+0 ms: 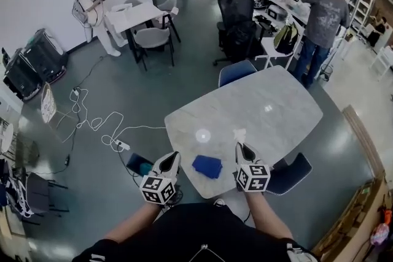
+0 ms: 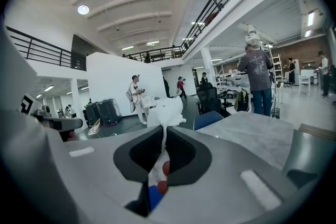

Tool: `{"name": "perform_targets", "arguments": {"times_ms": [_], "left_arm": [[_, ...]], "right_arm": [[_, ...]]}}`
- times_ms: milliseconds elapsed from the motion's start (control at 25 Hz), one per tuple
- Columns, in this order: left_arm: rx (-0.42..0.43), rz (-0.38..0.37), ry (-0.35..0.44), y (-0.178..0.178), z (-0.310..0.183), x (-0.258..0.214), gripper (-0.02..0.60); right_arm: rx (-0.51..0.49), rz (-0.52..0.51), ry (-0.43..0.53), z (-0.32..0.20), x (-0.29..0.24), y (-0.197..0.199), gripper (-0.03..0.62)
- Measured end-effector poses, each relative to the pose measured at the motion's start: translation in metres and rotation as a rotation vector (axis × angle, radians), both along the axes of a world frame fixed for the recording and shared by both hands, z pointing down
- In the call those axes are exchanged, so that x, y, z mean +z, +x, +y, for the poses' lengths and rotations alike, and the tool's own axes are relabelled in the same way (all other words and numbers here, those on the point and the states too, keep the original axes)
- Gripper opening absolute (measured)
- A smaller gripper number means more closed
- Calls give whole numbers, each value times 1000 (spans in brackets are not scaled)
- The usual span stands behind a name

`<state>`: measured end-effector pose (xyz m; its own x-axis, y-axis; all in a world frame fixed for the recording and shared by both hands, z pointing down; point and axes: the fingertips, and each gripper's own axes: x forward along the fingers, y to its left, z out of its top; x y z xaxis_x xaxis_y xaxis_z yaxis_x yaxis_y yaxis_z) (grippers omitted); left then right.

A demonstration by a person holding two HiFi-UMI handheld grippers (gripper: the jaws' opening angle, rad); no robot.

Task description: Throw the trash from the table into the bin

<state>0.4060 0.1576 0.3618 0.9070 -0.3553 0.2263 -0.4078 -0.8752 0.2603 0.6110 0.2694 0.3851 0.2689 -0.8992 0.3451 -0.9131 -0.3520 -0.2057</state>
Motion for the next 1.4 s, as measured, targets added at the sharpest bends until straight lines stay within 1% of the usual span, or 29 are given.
{"name": "perform_targets", "arguments": {"times_ms": [120, 360, 440, 560, 640, 720, 800, 880, 1040, 1120, 1240, 1400], "left_arm": [[-66, -6, -2, -14, -4, 3, 0], [-201, -34, 23, -55, 1, 3, 0], [-256, -51, 25, -79, -1, 2, 0], [-349, -68, 16, -129, -14, 7, 0], [-406, -64, -1, -159, -28, 14, 0], [-439, -45, -12, -184, -43, 16, 0], [-440, -20, -3, -204, -61, 11, 0], [-422, 3, 19, -230, -81, 6, 0], [-422, 25, 38, -314, -131, 5, 0], [-437, 28, 33, -359, -163, 6, 0], [-455, 25, 1, -418, -202, 11, 0], [-428, 0, -1, -471, -236, 15, 0]], "right_arm": [[-60, 1, 2, -11, 1, -10, 38], [-221, -14, -11, -43, 16, -41, 37], [-286, -17, -11, -62, 19, -59, 38], [-391, -16, -10, -99, 22, -101, 37], [-441, -20, -4, -119, 20, -131, 38], [-470, -21, -6, -133, 17, -159, 38], [-482, -19, -18, -146, 14, -188, 38], [-477, -12, -36, -159, 14, -220, 38], [-454, -27, -42, -200, 10, -301, 37], [-453, -33, -38, -229, 3, -341, 38], [-446, -53, -43, -267, -3, -394, 38], [-437, -120, -41, -299, -9, -451, 38]]}}
